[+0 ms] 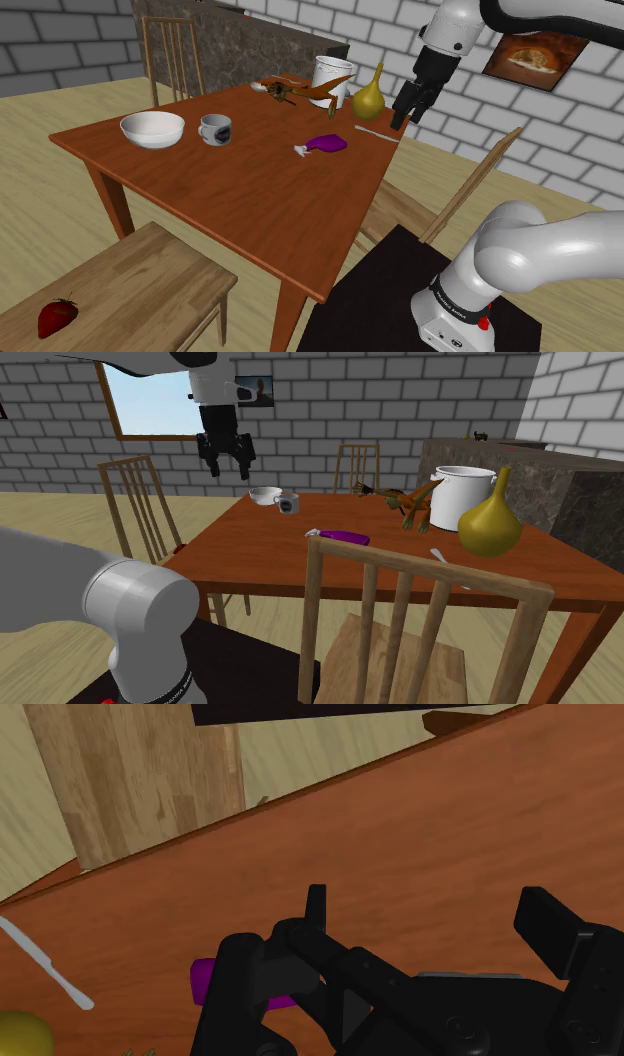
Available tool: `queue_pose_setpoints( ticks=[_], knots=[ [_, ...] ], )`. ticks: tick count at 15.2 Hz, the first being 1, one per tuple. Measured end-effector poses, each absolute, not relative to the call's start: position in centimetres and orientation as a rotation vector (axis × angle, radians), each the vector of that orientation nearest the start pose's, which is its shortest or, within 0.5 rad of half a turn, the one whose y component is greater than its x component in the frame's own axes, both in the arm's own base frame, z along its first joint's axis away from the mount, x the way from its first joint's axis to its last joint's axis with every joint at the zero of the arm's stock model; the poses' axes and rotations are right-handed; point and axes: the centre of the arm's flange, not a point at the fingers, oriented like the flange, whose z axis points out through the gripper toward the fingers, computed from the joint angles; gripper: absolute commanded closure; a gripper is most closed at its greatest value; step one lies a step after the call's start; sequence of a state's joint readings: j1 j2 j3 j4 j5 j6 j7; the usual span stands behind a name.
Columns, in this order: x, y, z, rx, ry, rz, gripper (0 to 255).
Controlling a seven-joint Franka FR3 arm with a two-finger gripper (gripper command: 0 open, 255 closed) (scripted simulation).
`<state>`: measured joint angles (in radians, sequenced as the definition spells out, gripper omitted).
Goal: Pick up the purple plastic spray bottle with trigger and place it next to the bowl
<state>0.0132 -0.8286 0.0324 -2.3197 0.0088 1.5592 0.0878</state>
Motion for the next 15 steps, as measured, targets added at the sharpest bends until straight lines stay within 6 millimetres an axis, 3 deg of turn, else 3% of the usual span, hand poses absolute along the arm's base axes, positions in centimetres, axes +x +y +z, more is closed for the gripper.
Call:
queue_pose_setpoints(
  ticks=[2, 4, 15],
  knots=[
    [29.9, 1.7, 61.5, -3.148, 0.088, -0.107, 0],
    [31.7, 1.3, 60.5, -3.143, 0.108, -0.105, 0],
    [43.4, -1.3, 52.3, -3.104, 0.250, -0.100, 0]
  ],
)
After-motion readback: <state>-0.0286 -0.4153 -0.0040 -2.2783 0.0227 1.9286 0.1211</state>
